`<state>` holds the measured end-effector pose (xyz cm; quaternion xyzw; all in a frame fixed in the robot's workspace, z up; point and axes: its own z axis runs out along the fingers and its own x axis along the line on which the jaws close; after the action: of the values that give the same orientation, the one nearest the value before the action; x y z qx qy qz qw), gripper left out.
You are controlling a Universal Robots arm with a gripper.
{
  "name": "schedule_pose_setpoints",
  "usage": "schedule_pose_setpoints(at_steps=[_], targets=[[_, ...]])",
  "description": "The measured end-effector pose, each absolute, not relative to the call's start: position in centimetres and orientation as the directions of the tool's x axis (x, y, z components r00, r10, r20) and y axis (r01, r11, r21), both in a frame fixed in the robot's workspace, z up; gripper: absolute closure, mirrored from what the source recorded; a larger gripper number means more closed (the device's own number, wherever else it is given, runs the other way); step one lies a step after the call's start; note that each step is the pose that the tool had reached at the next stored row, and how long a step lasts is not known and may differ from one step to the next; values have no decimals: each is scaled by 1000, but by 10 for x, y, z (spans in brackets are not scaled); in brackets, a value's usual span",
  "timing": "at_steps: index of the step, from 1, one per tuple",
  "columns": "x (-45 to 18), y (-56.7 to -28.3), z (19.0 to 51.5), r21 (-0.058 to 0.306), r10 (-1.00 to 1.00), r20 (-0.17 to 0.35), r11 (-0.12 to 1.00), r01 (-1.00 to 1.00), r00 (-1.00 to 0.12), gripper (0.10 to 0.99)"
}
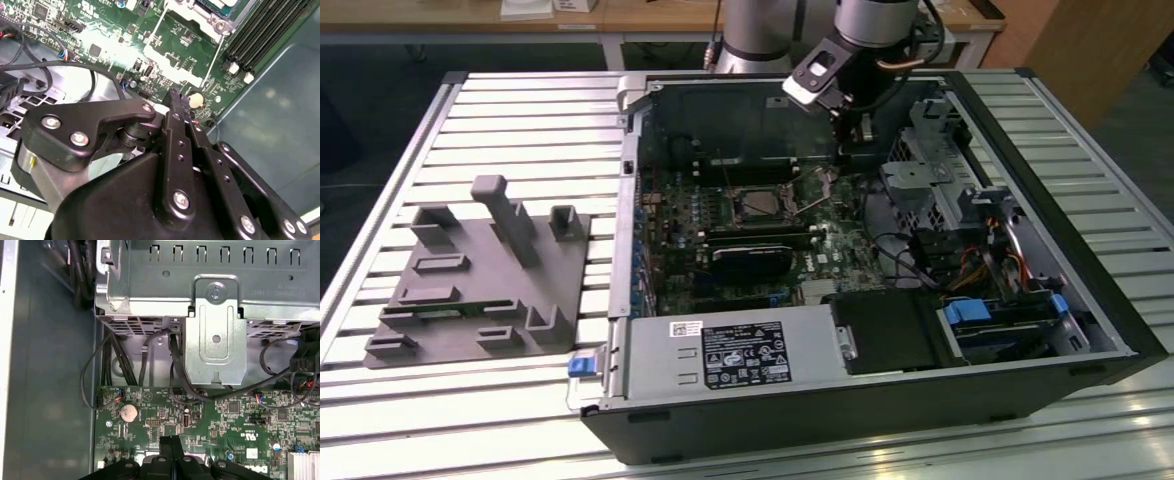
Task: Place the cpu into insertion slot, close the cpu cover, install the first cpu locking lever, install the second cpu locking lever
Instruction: 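Close the cpu cover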
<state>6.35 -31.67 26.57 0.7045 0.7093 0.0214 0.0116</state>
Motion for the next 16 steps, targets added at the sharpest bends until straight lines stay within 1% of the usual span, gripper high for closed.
schedule_pose_setpoints(at_steps=[5, 16], targets=[[66, -317, 259, 47, 1000, 7, 7, 999, -7, 980], [72, -316, 248, 45, 999, -36, 9, 999, -7, 980]])
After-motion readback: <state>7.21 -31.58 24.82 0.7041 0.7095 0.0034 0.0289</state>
